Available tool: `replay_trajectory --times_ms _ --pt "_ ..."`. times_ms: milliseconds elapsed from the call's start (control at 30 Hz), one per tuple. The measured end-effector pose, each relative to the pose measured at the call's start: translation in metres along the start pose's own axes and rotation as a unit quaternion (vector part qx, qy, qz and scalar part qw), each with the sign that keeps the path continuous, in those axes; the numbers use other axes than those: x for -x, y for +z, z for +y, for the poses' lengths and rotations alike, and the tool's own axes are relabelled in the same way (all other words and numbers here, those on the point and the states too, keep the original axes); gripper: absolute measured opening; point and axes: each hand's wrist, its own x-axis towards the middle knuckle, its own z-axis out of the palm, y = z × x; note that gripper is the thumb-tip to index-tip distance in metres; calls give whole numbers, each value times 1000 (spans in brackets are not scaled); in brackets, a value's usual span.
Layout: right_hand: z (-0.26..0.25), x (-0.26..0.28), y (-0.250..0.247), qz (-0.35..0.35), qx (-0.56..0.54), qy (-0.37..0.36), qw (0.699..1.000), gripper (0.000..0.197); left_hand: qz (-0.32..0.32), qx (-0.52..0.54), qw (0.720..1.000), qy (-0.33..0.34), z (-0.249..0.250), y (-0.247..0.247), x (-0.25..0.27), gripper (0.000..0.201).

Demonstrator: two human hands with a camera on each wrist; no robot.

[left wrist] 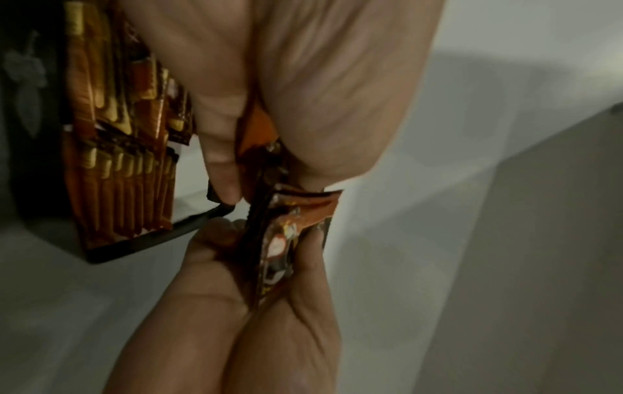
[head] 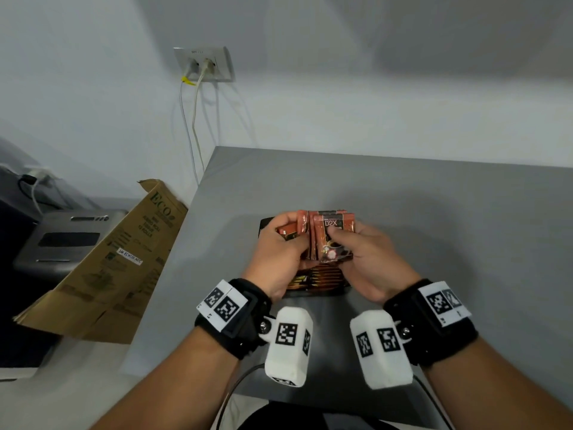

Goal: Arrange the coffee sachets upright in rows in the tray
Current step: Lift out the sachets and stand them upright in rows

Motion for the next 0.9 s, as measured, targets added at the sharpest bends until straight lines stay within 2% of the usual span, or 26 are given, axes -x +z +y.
replay_trajectory --times_ms 100,200,367,467,600,700,767,900 --pt "-5 -5 -1 25 13 -12 1000 24 -35 73 996 -36 3 -5 2 37" --pt "-14 -6 -12 22 -31 -17 999 23 -39 141 987 -63 3 -16 1 36" --pt "-16 0 -17 -5 -60 -15 998 33 1 124 992 -23 1 -17 -1 30" --pt "-4 4 -7 -24 -56 13 998 36 22 129 991 6 -3 -9 -3 38" --pt "0 2 0 -29 -37 24 999 35 -2 116 993 14 -3 -6 -1 53" --pt "-11 -2 -1 -34 2 13 999 26 -31 91 995 -7 3 -12 -1 48" --pt "-19 -3 -2 -38 10 6 999 21 -26 85 996 -5 7 -14 -1 46" --pt "-19 0 -2 -37 15 3 999 27 -4 77 997 14 10 -15 -3 45"
